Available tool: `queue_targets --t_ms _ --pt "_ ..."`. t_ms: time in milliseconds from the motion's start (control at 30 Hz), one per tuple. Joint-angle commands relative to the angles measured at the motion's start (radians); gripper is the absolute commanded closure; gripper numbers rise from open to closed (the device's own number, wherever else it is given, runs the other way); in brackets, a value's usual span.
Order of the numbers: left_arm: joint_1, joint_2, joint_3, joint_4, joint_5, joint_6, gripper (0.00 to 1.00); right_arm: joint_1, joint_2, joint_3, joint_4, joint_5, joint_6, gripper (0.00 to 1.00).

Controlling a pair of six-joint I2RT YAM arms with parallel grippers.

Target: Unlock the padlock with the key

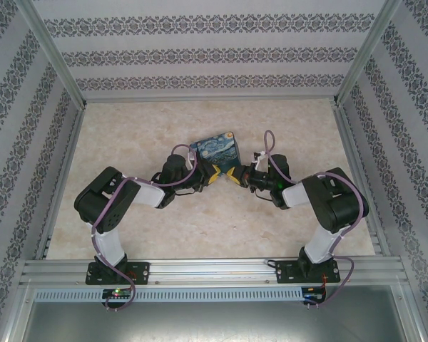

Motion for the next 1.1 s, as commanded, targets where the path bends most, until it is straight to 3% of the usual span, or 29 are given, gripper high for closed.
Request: queue_targets --t_ms 0,233,1067 --pt "-0.030 -0.035 0.053 0.126 0.131 -0.034 1.00 0.005 0.035 0.022 0.107 -0.010 0.066 1.00" --pt "-0.037 -0.035 0.062 0.125 0.130 -0.039 1.00 0.010 0.079 0.017 0.252 -0.027 0.183 1.00" --pt "-0.067 -0.006 0.095 0.024 0.066 0.027 1.00 0.143 0.031 0.075 0.255 0.028 0.237 1.00"
